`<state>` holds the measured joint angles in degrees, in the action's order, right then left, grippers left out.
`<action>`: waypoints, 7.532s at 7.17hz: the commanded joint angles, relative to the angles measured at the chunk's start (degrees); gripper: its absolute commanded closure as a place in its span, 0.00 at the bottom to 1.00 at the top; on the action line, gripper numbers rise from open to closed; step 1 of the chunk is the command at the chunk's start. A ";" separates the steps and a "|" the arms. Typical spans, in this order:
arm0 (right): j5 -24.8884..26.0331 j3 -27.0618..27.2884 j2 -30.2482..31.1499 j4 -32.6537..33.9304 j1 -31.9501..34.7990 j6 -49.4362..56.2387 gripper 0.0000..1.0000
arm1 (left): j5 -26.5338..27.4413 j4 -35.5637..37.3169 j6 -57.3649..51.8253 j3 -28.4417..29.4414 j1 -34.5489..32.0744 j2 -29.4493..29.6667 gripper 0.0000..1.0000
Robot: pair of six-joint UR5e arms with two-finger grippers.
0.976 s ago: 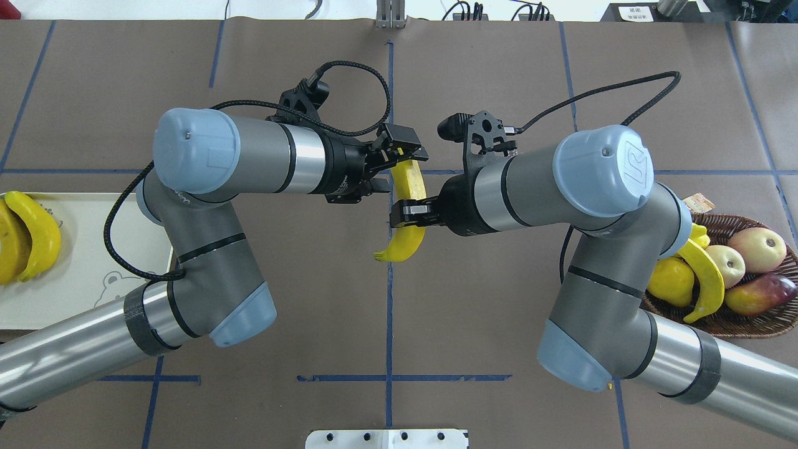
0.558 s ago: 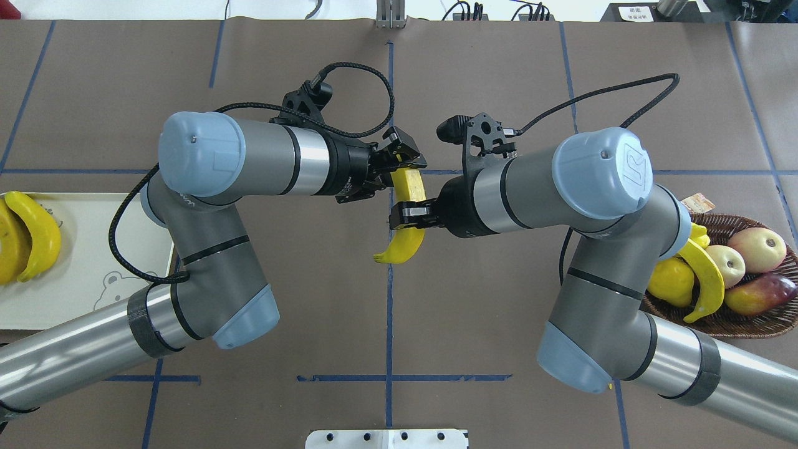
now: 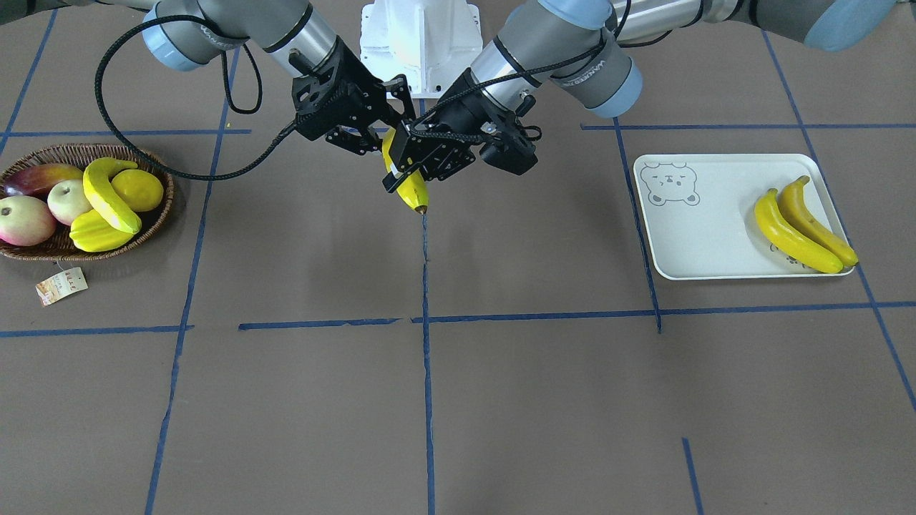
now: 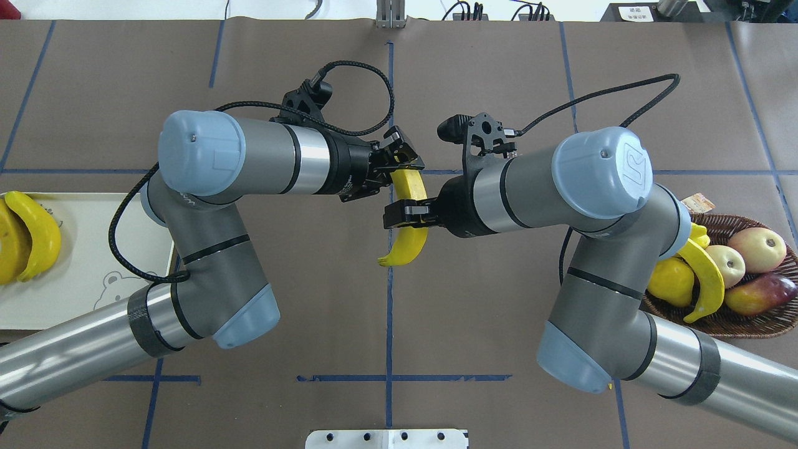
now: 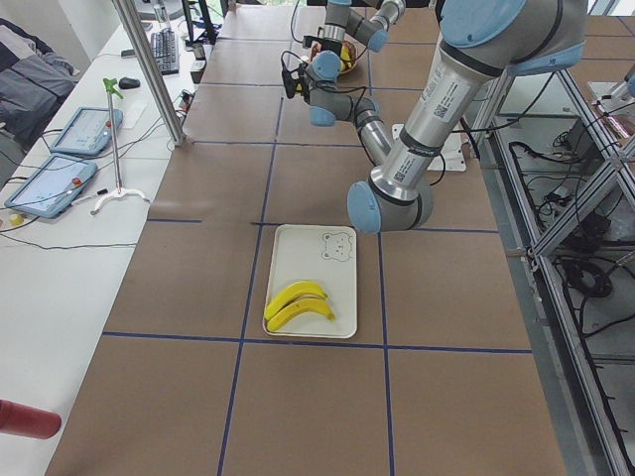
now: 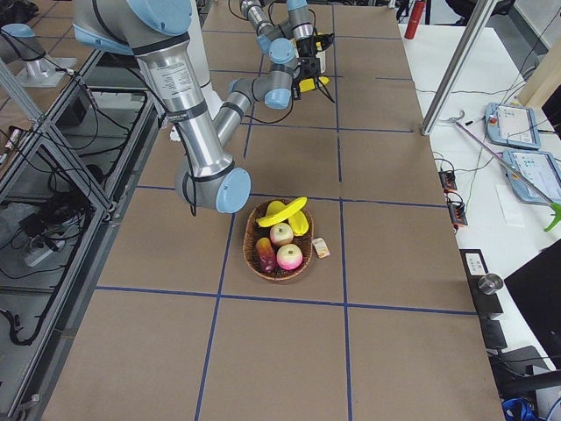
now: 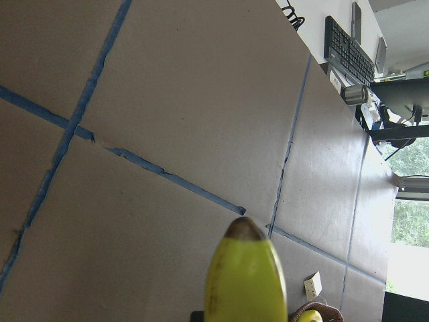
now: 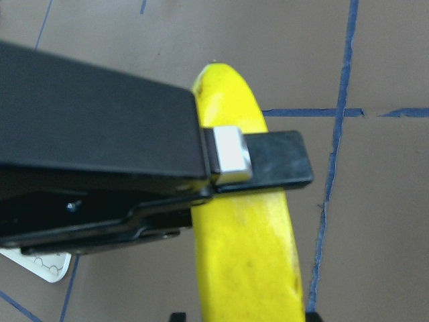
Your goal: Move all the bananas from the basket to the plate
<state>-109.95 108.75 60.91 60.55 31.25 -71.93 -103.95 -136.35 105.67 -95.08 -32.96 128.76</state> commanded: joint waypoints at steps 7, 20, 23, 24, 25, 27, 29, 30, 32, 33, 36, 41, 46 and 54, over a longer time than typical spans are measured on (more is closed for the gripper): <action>-13.50 6.72 8.31 0.80 8.88 0.38 0.01 | 0.25 22.20 -1.17 -0.98 -4.55 -1.22 1.00; -15.30 8.23 16.34 33.06 23.07 36.68 0.01 | -5.47 14.44 -5.22 -3.48 -21.54 -38.65 0.95; -15.29 8.41 16.34 33.06 22.98 36.68 0.01 | -5.47 12.87 -5.30 0.32 -21.54 -39.98 0.66; -15.29 8.41 16.25 33.06 22.98 36.68 0.01 | -5.38 9.82 -5.22 2.42 -21.54 -40.16 0.64; -15.29 8.41 16.25 33.06 22.98 36.68 0.01 | -5.47 7.78 -6.09 3.75 -21.54 -40.25 0.56; -15.29 8.41 16.25 33.06 22.98 36.68 0.01 | -5.90 5.92 -6.62 4.47 -21.62 -40.52 0.35; -15.29 8.50 16.34 33.06 23.07 36.68 0.01 | -12.80 6.62 -9.93 3.59 -26.50 -40.34 0.00; -15.29 8.58 16.52 33.06 23.41 36.68 0.01 | -18.68 7.49 -12.57 1.33 -31.68 -39.99 0.00; -14.08 11.73 21.76 32.88 23.59 38.77 0.01 | -20.24 16.32 -21.33 -8.05 -31.82 -39.38 0.00; -11.45 14.01 26.31 32.27 23.42 40.97 0.01 | -20.32 17.16 -27.39 -11.93 -31.56 -39.46 0.00; -11.51 12.38 37.58 16.07 23.33 44.24 0.01 | -20.32 18.22 -27.63 -13.72 -28.57 -38.06 0.00; -4.40 9.21 43.67 13.99 14.55 43.72 0.05 | -20.41 18.13 -27.19 -13.90 -27.86 -37.70 0.00; -3.60 8.33 45.43 14.42 12.79 43.89 0.20 | -20.32 18.13 -27.10 -13.82 -27.07 -37.70 0.00; -1.85 7.44 45.35 14.60 10.76 43.98 0.40 | -20.32 18.05 -27.19 -13.81 -27.07 -37.62 0.00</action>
<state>-111.90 116.23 106.26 75.15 42.09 -28.01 -124.28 -118.30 78.49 -108.90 -60.03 91.14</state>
